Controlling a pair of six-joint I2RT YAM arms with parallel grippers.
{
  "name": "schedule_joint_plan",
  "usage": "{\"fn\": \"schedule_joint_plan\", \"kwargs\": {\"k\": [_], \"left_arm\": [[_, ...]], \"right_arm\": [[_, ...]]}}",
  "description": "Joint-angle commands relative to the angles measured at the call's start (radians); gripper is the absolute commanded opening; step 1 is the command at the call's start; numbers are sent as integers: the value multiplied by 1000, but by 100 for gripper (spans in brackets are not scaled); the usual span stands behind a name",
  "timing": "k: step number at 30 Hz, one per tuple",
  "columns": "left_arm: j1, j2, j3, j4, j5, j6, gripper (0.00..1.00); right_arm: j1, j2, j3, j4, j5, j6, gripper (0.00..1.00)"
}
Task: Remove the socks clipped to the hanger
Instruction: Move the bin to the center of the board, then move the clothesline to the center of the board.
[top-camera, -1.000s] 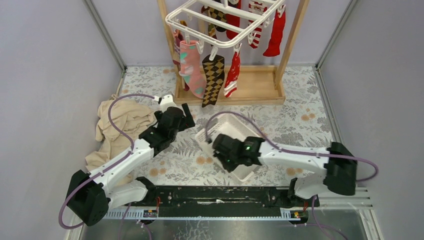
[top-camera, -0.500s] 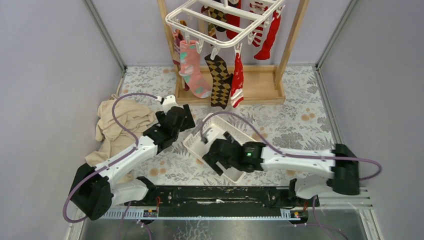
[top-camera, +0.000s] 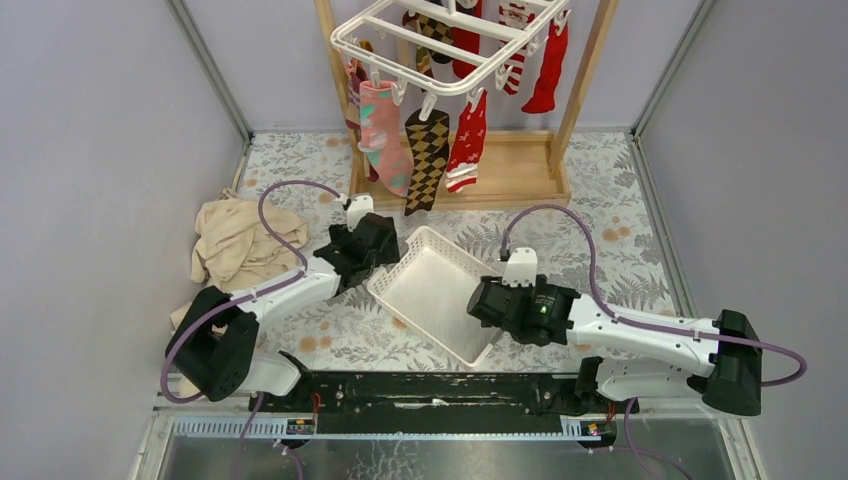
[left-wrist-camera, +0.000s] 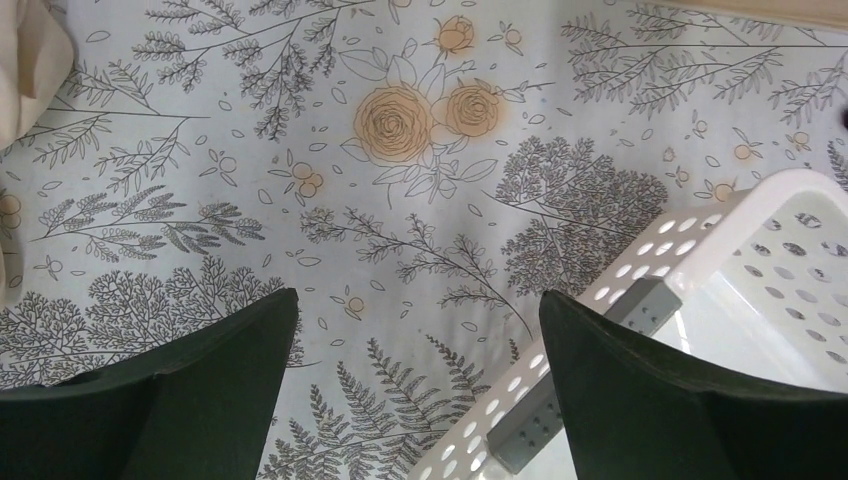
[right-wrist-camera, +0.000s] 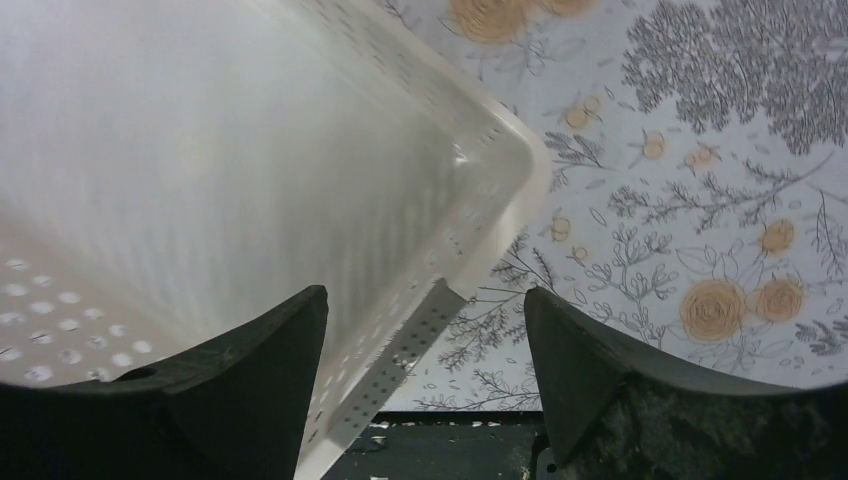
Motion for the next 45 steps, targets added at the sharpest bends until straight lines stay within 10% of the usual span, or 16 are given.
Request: {"fn": "schedule_joint_plan", "kwargs": {"k": [1,18,27,31,34,38,45], "left_arm": [[-22,-11,31,56,0,33,98],[-98,-145,-81,-27,-10,-23,98],[-139,-215,-62,-70,-59,-47,98],[-140,-197,-55,-66,-103,-39,98],[-140,-184,-37,-65,-130,-36,98],[-139,-179,6,-69,-188,-25,99],[23,-144,115,-22,-130,4,99]], "right_arm": [[2,-26,-61,-68,39,211,78],[-226,35,-136,236,-45,-86,27],[-325,135,-26,366,-83,-394,19],[-365,223,31,370,-101,-444,31],[-369,231,45,369,-116,-446,69],[-399,158,55,388,-134,-475,94],[-682,118,201,362,-277,-564,95]]}}
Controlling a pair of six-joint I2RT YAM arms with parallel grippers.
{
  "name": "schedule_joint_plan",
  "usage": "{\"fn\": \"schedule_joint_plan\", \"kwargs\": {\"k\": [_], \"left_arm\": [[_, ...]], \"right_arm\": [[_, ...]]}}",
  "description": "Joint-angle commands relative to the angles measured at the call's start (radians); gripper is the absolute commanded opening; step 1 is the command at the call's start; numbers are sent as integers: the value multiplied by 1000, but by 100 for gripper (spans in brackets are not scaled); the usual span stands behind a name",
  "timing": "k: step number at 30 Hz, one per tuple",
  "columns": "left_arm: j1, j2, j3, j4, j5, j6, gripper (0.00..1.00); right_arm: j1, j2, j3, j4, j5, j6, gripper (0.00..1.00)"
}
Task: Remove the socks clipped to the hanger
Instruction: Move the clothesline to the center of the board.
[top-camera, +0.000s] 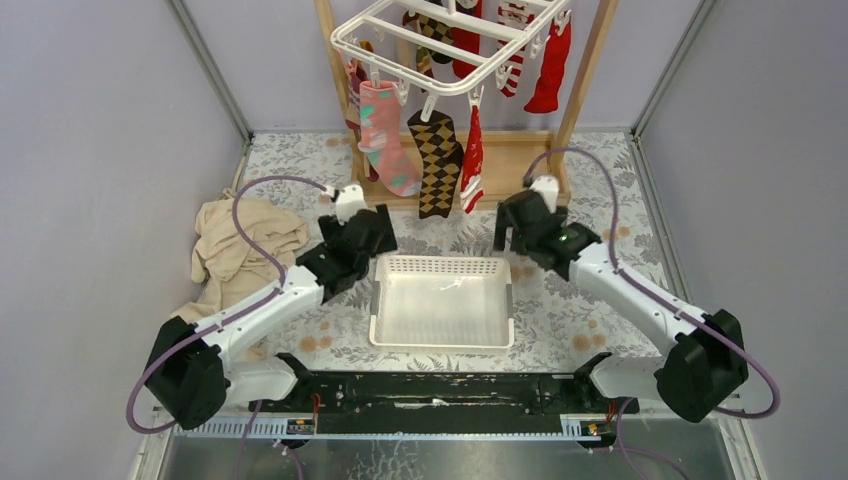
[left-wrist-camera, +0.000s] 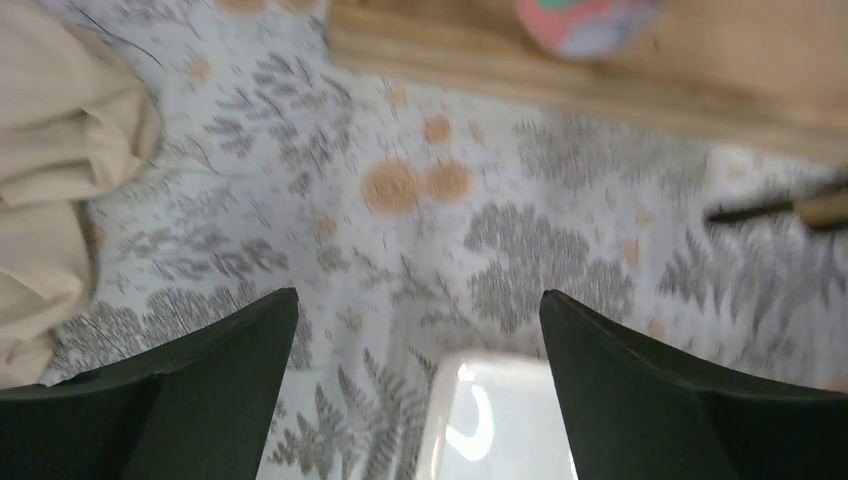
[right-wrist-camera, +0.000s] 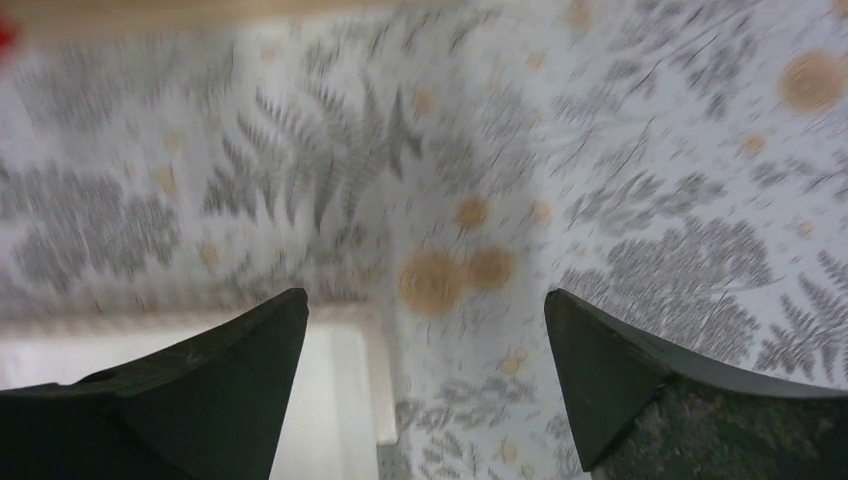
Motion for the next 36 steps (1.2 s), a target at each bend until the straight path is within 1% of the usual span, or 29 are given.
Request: {"fn": "schedule_joint_plan", "kwargs": {"k": [1,4,6,10,12,13,15,16,17,19,23,26,30,32,34,36], "left_arm": [[143,49,97,71,28,29,98],[263,122,167,96,89,32,98],[337,174,198,127,149,32,98],[423,308,296,140,150,65,98],[451,378,340,154,172,76,94],[462,412,366,164,182,82,93],[475,477,417,173,194,98,85],[478,508,440,177,197,109,79],[485,539,466,178,199,118,74],[494,594,513,170,191,132,71],[522,679,555,197,216,155,70],[537,740,591,181,243,164,70],[542,785,613,180,251,178,71],[543,809,631,168,264,182,73],[543,833,650,146,274,185,75],[543,848,656,132,282,187,74]], "right_arm": [[-184,-3,139,20,-120,-86,95],[-344,81,210,38,-240,-126,92],[-426,117,219,99,-303,-159,92],[-581,222,260,183,-425,-182,90],[-616,299,307,208,-438,-199,89],[-626,321,330,217,-439,-204,88],[-633,388,388,226,-433,-213,87],[-633,428,422,241,-428,-217,86],[-633,460,451,247,-425,-221,85],[-633,522,507,252,-425,-228,84],[-633,647,615,245,-412,-228,82],[-632,729,678,212,-380,-234,80],[-633,787,678,221,-365,-237,79],[-633,805,674,219,-362,-235,78],[-633,811,660,216,-363,-233,76],[-633,803,627,226,-369,-227,75]]}}
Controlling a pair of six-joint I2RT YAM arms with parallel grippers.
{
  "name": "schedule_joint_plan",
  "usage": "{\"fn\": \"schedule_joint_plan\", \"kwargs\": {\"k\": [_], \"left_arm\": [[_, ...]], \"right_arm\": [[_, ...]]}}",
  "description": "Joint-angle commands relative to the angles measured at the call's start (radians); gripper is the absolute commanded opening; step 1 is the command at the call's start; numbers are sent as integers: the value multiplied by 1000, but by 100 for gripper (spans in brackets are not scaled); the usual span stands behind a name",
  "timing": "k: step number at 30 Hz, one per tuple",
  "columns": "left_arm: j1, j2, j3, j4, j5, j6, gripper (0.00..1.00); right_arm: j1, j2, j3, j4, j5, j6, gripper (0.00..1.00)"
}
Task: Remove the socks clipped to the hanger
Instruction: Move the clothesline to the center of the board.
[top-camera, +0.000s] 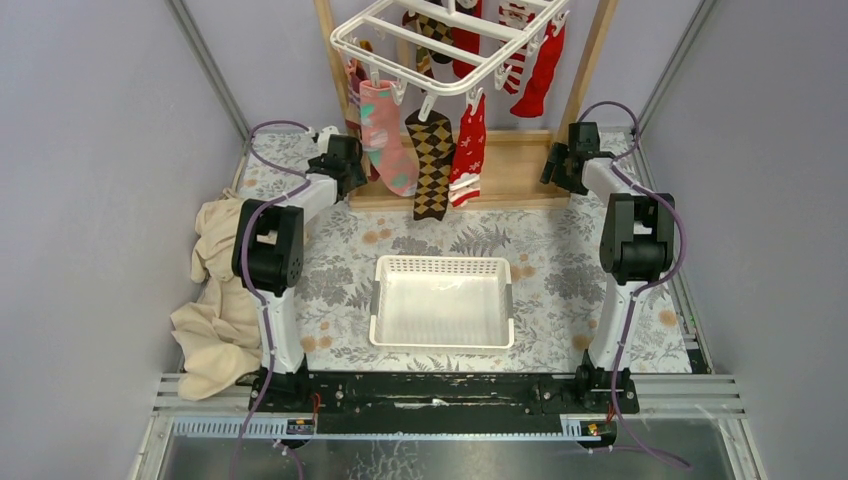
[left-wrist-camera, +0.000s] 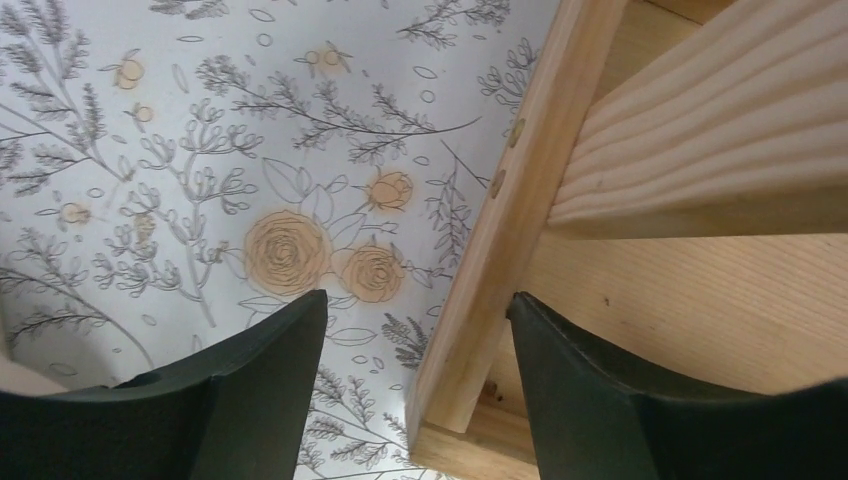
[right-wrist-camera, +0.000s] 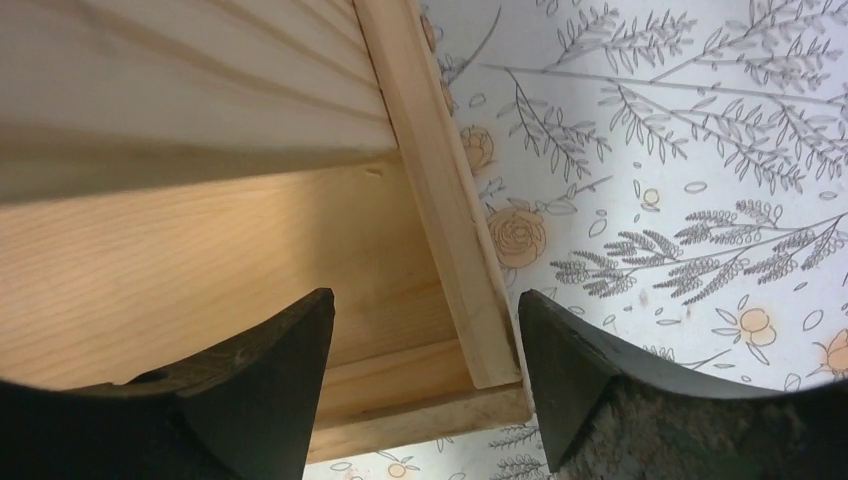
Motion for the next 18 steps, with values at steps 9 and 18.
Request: {"fn": "schedule_joint_plan", "kwargs": {"k": [9,18], "left_arm": [[2,18,-65,-4,77,12,48],[-1,-112,-235,11,94,-23,47]], "right_arm": [[5,-83,-175,30,-6,2,65],[13,-205,-344,57,-21,26,50]]}}
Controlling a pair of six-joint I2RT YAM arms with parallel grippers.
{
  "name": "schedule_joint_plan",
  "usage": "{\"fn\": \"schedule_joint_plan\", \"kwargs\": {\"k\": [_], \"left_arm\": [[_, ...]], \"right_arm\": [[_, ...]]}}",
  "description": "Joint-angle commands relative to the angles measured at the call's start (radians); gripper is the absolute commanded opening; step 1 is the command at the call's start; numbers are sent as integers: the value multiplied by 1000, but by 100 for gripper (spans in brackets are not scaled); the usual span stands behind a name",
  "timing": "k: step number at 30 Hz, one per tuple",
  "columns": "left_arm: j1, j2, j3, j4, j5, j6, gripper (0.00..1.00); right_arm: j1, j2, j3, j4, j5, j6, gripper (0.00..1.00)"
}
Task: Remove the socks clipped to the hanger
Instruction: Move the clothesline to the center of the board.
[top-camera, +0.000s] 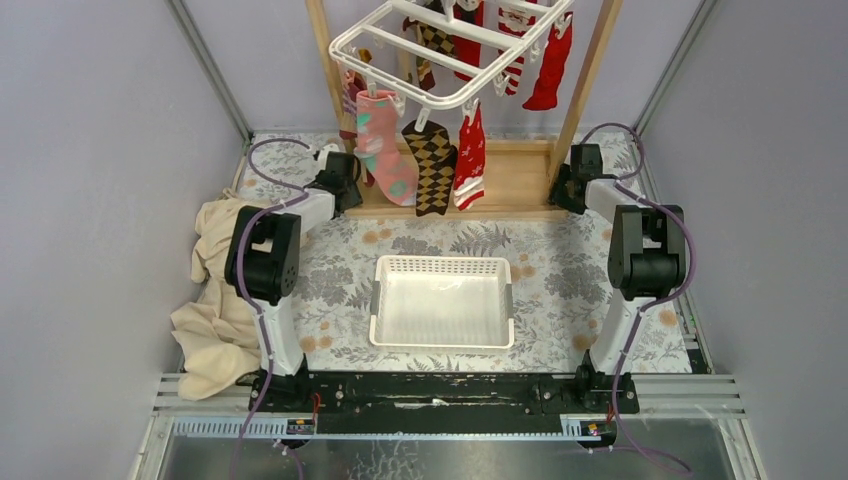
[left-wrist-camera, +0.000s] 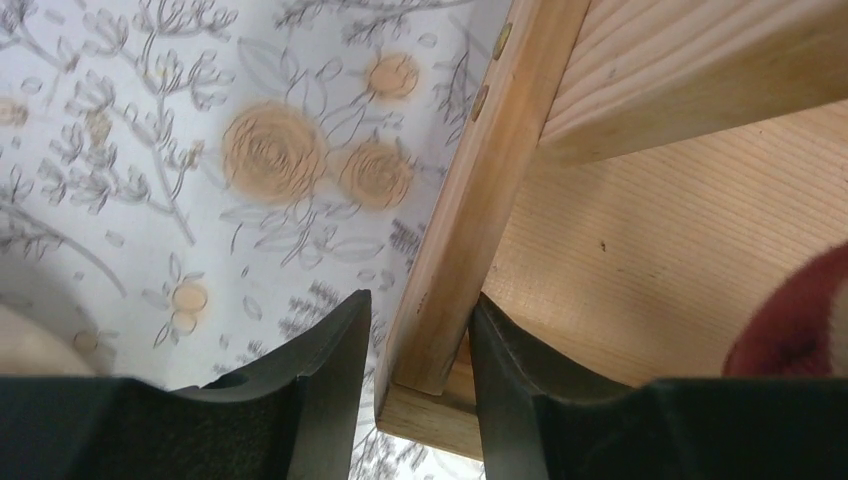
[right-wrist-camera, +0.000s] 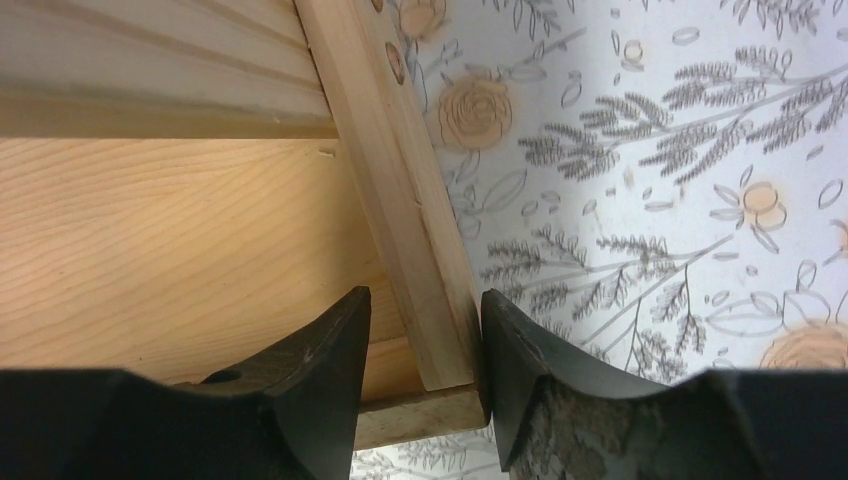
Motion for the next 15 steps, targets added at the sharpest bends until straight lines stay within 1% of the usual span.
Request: {"fn": "schedule_joint_plan", "kwargs": {"k": [1,6,15], "left_arm": [[4,-86,-113,-39,7,-13,47],[-5,-184,-238,-7,10,-28,47],[-33,-364,-415,10,6,-49,48]], "right_arm": [[21,-94,-98,-48,-19,-2,50],[34,-189,-213,-27,-13,12,51],[52,-390,-395,-16,-8,38,51]]}}
